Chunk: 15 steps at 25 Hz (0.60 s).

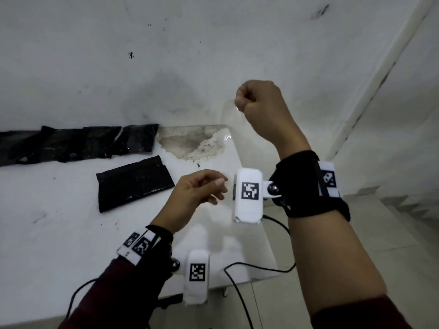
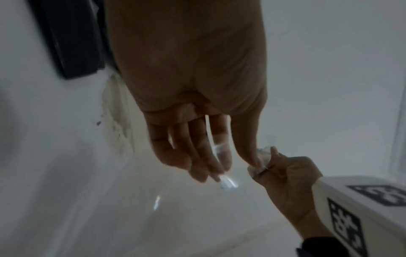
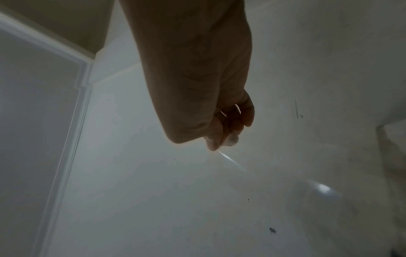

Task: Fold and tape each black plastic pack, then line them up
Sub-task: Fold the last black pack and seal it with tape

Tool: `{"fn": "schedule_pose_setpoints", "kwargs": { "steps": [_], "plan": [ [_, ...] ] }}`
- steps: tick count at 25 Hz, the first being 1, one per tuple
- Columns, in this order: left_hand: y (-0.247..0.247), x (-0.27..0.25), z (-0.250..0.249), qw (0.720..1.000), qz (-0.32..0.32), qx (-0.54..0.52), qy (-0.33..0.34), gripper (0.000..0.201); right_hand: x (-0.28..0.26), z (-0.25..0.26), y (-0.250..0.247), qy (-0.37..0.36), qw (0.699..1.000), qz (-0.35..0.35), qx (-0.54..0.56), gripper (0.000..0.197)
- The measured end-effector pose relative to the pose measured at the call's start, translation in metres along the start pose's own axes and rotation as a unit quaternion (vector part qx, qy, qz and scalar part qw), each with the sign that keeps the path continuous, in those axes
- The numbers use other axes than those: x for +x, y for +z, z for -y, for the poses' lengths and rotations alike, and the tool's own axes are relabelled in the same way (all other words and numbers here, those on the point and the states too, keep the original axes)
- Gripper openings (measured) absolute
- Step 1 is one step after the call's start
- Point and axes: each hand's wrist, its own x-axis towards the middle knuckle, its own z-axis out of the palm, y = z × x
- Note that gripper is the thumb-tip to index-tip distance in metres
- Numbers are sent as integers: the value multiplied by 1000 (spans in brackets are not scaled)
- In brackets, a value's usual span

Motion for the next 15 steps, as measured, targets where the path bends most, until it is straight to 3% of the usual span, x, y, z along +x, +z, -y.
{"fn": "schedule_pose_setpoints", "kwargs": {
  "steps": [5,9,12,15],
  "plan": [
    [-61,-8,0,991,-25,115,-61,22,13,-1,32,30,999,2,-10,17],
    [-112,-27,6,966,-50,215,-134,4,21,-1,60,65,996,-46,44,16],
    [-152,-41,4,965,-96,187,-159,12,33,-7,81,105,991,-57,56,17],
    [-184,-46,0,962,-195,107,-158,14,46,-21,110,166,979,-59,104,21]
  ]
}}
